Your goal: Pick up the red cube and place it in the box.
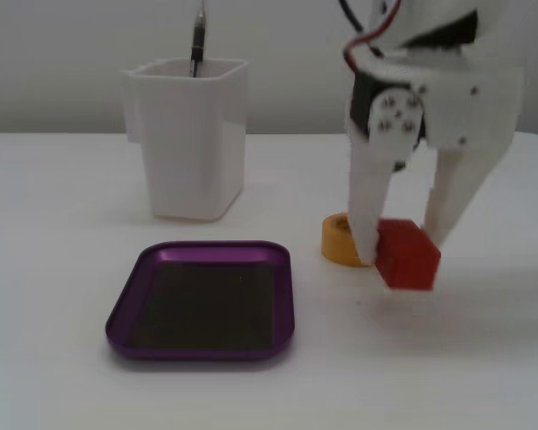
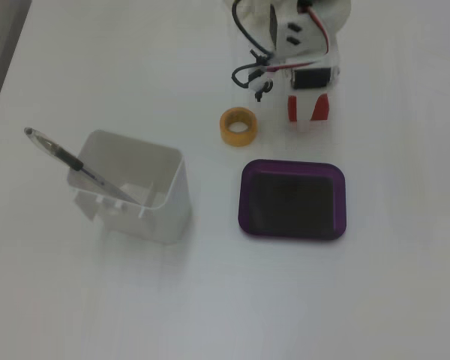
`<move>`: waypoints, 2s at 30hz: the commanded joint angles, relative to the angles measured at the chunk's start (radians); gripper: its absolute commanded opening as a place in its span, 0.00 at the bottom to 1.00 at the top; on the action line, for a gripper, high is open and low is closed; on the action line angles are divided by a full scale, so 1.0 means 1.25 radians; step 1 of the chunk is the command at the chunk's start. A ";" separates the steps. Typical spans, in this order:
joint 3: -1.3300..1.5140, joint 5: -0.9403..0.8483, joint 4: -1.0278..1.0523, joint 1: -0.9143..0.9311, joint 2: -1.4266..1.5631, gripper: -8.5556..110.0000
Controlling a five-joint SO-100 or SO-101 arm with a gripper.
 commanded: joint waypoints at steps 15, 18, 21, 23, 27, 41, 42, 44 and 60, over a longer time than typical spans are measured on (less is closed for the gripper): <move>0.151 -0.079 -0.405 0.015 0.374 0.07; 0.207 -0.107 -0.534 0.017 0.293 0.07; 0.206 -0.112 -0.601 0.017 0.178 0.07; 0.163 -0.112 -0.625 0.025 0.093 0.07; 0.054 -0.106 -0.625 0.093 -0.067 0.07; -0.012 -0.104 -0.623 0.029 -0.222 0.07; -0.013 -0.104 -0.623 0.022 -0.226 0.07; -0.018 -0.104 -0.623 0.010 -0.228 0.07; -0.015 -0.110 -0.625 0.011 -0.231 0.07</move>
